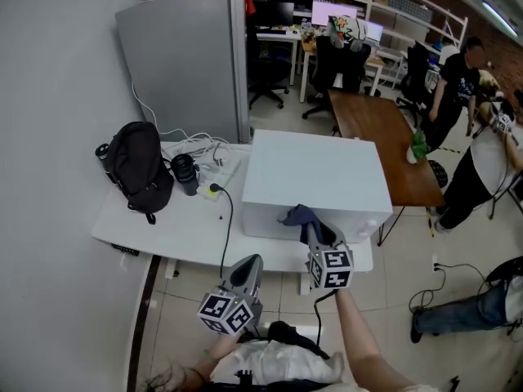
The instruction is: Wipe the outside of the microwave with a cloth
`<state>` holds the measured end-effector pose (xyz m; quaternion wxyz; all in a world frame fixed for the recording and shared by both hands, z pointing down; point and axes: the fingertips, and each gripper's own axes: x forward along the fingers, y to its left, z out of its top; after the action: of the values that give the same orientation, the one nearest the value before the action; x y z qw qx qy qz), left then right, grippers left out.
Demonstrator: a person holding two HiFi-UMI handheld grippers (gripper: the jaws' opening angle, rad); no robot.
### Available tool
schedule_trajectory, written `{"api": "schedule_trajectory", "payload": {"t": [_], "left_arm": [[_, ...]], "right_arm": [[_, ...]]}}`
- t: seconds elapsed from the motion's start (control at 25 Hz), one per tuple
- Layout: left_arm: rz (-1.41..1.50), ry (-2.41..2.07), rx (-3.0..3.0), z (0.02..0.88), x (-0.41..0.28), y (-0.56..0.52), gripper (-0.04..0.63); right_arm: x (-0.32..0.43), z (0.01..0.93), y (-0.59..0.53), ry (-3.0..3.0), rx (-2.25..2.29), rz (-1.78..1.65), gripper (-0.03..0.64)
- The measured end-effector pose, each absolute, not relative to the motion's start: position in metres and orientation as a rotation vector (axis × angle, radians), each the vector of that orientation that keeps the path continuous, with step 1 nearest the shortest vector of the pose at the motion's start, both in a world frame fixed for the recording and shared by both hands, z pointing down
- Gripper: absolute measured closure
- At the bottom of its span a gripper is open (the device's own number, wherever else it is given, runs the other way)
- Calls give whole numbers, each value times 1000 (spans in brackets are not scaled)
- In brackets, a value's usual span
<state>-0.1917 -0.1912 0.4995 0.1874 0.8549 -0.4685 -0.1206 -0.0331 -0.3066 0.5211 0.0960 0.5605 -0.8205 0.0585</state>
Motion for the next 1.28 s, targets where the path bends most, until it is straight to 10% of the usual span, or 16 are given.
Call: {"api": "schedule_trajectory", "payload": {"t": [0.64,1.28], "left_arm": [[-268,-1271,2419,514,-145,-191,609],[-248,-1361,2387,518,-186,-177,609]], "right_arm": [[201,524,-268,-2076,2059,188,545],[-169,562,-279,-2618,1323,193,545]]}}
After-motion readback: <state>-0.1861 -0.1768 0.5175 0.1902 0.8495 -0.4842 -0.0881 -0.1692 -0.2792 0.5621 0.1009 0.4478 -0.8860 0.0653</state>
